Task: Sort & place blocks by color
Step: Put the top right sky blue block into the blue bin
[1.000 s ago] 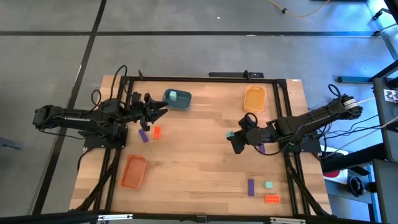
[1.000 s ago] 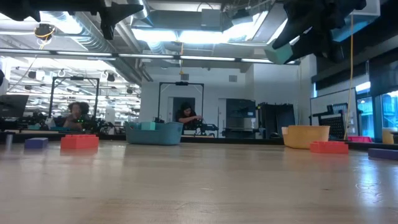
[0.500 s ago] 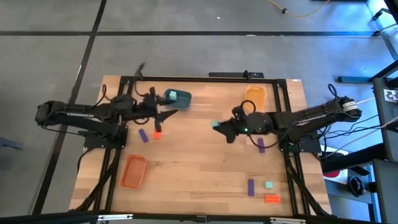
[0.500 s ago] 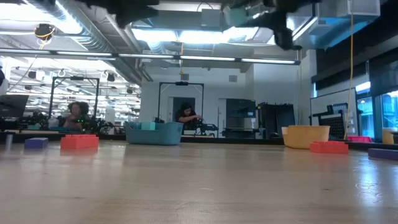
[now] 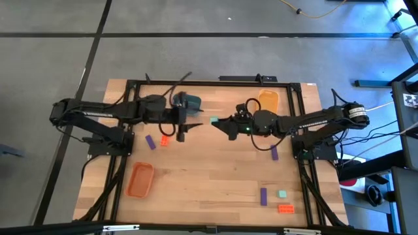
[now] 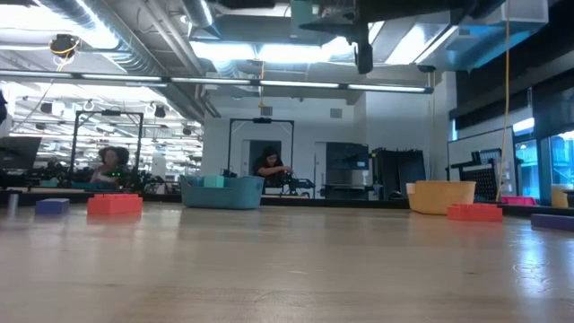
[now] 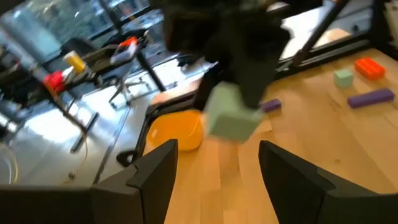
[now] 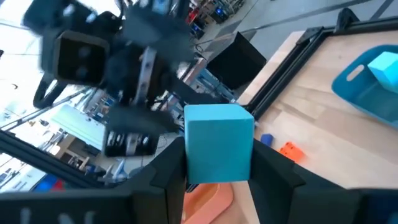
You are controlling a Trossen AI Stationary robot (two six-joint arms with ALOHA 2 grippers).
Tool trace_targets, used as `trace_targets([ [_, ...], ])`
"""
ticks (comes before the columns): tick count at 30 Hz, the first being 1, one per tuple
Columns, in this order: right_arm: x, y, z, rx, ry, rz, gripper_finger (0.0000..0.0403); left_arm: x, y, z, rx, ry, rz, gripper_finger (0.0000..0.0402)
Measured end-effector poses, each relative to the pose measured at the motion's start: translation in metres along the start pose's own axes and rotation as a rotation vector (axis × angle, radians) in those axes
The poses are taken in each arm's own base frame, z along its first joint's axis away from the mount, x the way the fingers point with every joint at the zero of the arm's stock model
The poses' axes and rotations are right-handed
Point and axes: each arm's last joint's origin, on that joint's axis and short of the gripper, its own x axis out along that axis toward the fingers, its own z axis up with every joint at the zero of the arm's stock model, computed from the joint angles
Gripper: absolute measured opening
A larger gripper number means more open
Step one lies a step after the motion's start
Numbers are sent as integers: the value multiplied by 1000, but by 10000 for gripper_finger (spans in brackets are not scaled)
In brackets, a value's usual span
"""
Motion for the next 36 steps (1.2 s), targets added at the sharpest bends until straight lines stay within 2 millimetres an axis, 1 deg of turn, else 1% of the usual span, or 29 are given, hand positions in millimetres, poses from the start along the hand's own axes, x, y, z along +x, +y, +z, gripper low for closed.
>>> trace_targets([
  [5, 2, -2, 5, 5, -22, 11, 137, 18, -15, 7, 74, 0, -48, 219],
  [11, 2, -3, 6, -9, -12, 25, 137, 32, -23, 10, 89, -1, 76, 219],
  [17, 2, -3, 6, -12, -10, 27, 137, 33, -23, 10, 87, 23, 145, 218],
  [19, 2, -2, 5, -13, 14, 49, 137, 31, -21, 10, 85, 43, 185, 218],
  [22, 2, 0, 6, -11, 8, 63, 137, 29, -20, 11, 79, 37, 198, 219],
  [27, 1, 3, 8, -9, 1, 105, 137, 29, -21, 12, 78, 21, 163, 218],
  [31, 2, 3, 7, -11, 11, 106, 137, 33, -25, 10, 81, 22, 129, 218],
  [36, 2, 4, 7, -7, 17, 117, 137, 37, -25, 11, 68, -8, 141, 218],
])
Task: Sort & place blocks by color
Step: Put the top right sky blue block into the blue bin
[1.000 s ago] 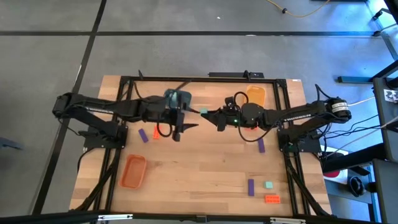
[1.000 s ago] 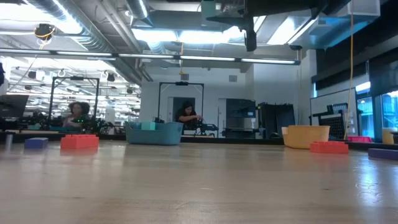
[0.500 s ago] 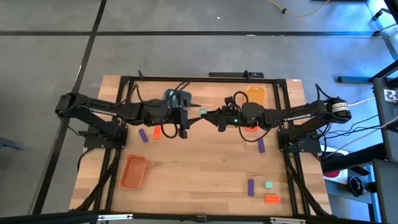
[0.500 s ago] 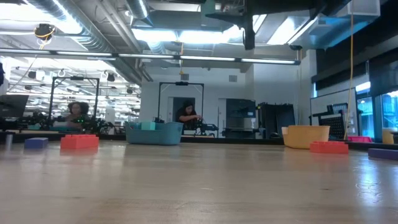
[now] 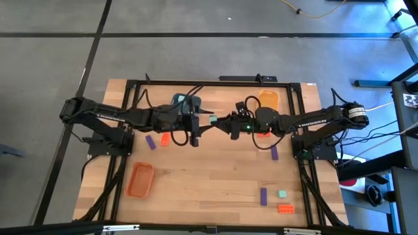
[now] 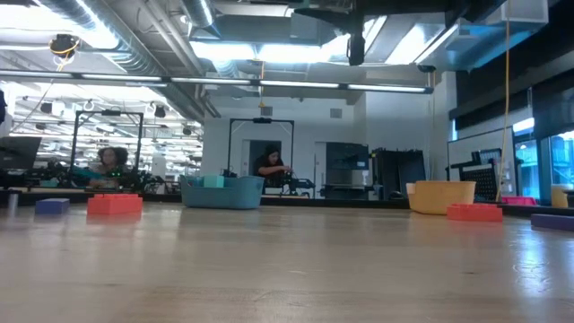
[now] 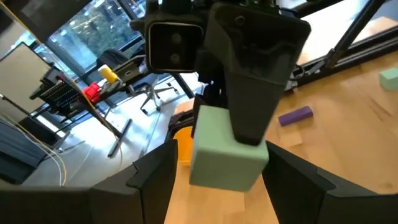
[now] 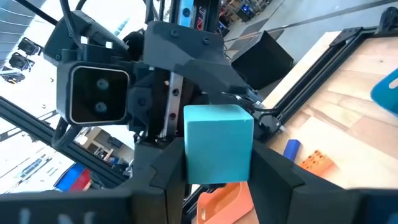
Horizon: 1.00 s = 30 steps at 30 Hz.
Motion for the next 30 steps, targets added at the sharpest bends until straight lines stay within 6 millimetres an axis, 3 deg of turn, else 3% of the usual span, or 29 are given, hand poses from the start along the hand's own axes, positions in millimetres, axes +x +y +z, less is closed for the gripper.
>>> trace_targets([
  [11, 0, 0, 0, 0, 5, 2, 137, 0, 0, 2, 0, -29, -26, 211],
  [23, 0, 0, 0, 22, 15, 17, 137, 0, 0, 2, 16, -22, -18, 126],
  [30, -2, 1, 1, 24, 15, 7, 190, -1, 0, 1, -24, -13, -23, 125],
])
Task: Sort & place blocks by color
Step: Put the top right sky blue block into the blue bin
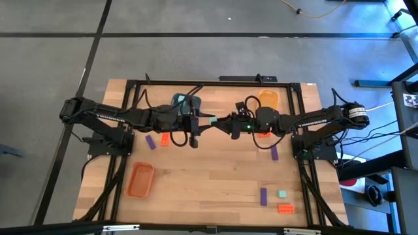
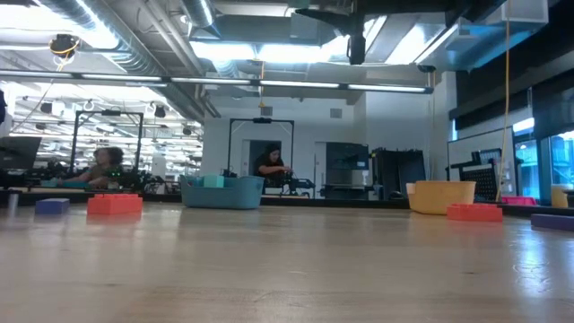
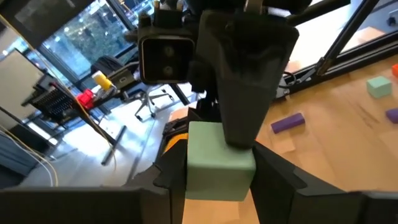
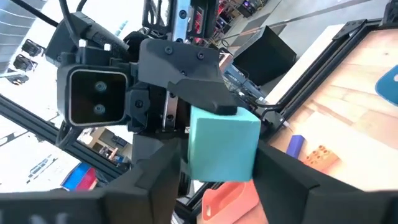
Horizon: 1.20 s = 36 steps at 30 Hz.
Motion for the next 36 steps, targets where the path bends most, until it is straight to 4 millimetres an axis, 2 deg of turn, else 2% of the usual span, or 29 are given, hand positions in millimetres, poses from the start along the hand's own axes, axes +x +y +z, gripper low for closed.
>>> trace_targets([
  [6, -18, 7, 14, -60, 13, -44, 217, -13, 7, -2, -37, 71, 7, 125],
  [12, -55, 16, 32, -184, 57, -131, 220, -47, 40, -6, -157, 138, 38, 125],
  [15, -73, 21, 37, -256, 72, -165, 221, -65, 59, -10, -265, 82, 19, 125],
  [19, -88, 26, 41, -361, 76, -180, 221, -85, 71, -26, -416, -40, -66, 125],
  [26, -87, 27, 36, -740, 137, -155, 222, -97, 64, -66, -660, -188, -163, 125],
  [31, -83, 25, 34, -779, 149, -156, 222, -96, 52, -86, -736, -150, -232, 125],
  [36, -82, 24, 33, -777, 151, -156, 222, -95, 50, -85, -736, -158, -237, 125],
])
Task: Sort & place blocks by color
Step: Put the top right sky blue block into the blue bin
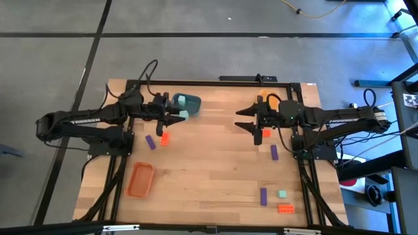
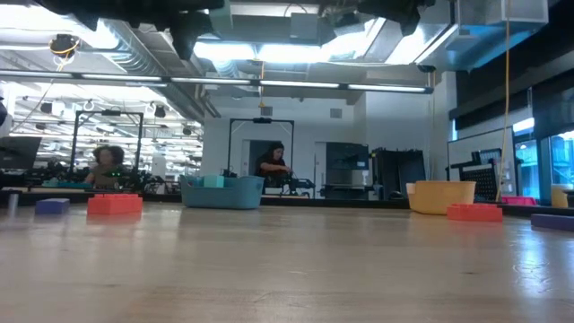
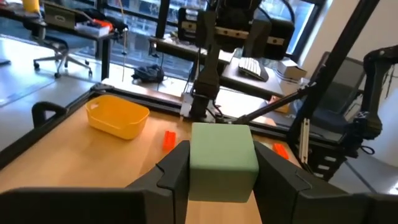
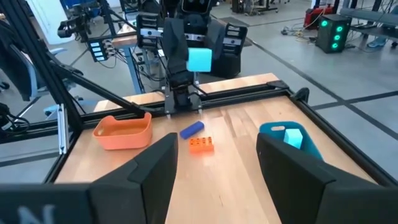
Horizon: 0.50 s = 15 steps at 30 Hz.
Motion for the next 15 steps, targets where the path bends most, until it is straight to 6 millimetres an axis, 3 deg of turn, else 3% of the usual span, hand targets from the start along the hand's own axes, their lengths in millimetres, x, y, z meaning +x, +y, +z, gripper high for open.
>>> trace_targets([
  [9, 0, 0, 0, 0, 1, 7, 222, 0, 2, 1, -36, 7, 95, 125],
  [13, 0, 0, 0, 1, 0, 6, 222, 18, 10, 16, -28, 168, 277, 125],
  [15, 0, 0, 0, 1, 0, 6, 222, 31, 26, 20, -30, 311, 377, 125],
])
